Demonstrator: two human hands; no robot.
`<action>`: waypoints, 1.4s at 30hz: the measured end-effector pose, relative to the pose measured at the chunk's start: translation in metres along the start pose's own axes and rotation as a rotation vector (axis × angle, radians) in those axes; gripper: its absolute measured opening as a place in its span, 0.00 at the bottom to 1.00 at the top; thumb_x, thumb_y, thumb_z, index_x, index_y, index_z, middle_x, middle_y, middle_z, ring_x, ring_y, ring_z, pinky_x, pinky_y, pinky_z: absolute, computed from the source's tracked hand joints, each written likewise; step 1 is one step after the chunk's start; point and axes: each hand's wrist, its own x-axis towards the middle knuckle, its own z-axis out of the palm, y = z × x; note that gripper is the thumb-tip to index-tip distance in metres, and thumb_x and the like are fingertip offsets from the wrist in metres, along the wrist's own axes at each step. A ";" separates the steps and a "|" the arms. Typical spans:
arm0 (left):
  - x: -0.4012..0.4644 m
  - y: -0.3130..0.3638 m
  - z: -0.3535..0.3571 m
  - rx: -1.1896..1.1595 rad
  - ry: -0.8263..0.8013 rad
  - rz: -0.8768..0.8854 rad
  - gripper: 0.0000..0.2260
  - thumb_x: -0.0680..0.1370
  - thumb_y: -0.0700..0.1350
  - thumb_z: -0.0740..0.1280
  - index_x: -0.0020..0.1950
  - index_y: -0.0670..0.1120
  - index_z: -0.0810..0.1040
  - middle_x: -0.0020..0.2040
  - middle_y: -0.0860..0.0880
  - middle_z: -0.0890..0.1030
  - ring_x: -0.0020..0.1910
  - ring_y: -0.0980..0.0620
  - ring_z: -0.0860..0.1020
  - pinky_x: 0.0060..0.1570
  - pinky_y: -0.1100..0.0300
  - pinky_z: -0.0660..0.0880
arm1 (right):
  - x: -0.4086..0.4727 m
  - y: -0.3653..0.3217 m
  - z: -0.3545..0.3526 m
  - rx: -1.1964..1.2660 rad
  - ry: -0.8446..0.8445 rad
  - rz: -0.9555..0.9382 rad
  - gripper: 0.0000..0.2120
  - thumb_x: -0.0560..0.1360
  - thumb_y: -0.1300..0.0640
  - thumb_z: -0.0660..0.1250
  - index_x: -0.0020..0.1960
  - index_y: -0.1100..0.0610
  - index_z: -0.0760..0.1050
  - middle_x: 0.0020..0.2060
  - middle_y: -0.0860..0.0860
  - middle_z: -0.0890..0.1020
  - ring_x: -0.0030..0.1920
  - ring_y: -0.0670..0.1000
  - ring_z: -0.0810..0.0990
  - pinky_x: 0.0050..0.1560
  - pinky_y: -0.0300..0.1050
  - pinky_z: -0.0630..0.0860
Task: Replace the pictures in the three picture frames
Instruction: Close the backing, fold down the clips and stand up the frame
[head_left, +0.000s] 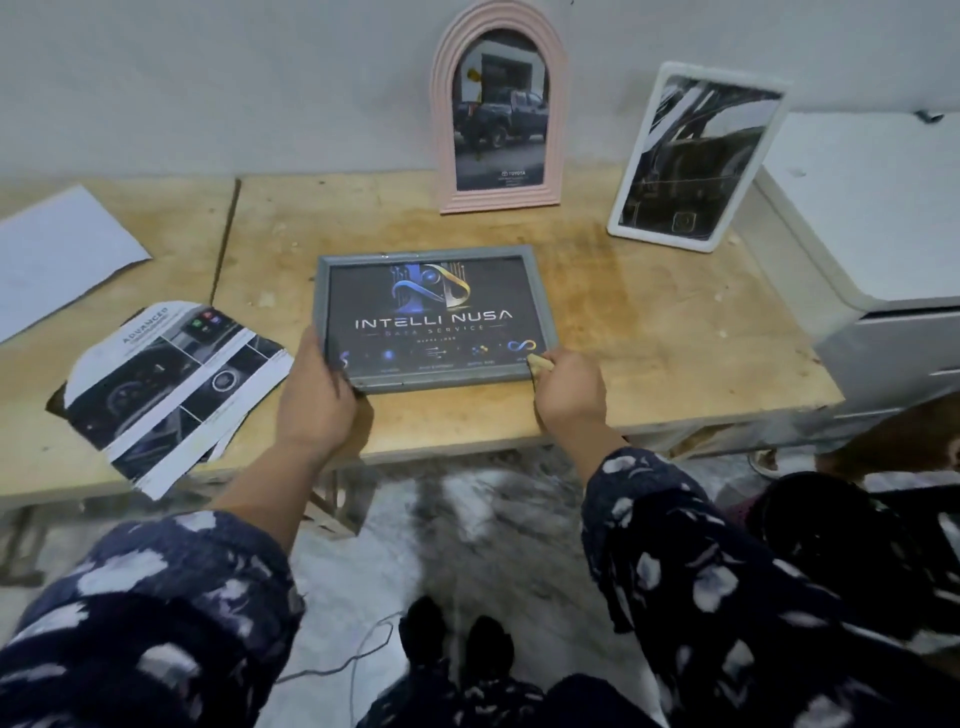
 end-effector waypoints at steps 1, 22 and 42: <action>-0.006 -0.001 -0.001 -0.025 -0.005 -0.035 0.25 0.79 0.37 0.57 0.76 0.44 0.56 0.69 0.41 0.70 0.63 0.39 0.72 0.55 0.51 0.69 | 0.000 0.000 0.000 -0.021 0.014 -0.014 0.16 0.78 0.65 0.59 0.62 0.56 0.77 0.53 0.57 0.81 0.50 0.57 0.79 0.43 0.41 0.67; 0.007 -0.029 -0.020 -0.750 -0.114 -0.421 0.35 0.71 0.66 0.56 0.77 0.58 0.54 0.75 0.49 0.65 0.75 0.49 0.62 0.74 0.49 0.55 | -0.034 -0.046 0.080 -0.352 -0.012 -0.368 0.15 0.80 0.61 0.57 0.63 0.55 0.74 0.56 0.54 0.77 0.56 0.56 0.76 0.44 0.42 0.64; 0.021 -0.036 -0.025 -1.063 -0.150 -0.397 0.30 0.71 0.58 0.58 0.72 0.53 0.58 0.39 0.57 0.75 0.41 0.63 0.75 0.49 0.64 0.70 | -0.071 -0.105 0.150 -0.298 -0.100 -0.562 0.14 0.79 0.60 0.57 0.60 0.55 0.76 0.52 0.55 0.77 0.53 0.58 0.76 0.44 0.45 0.65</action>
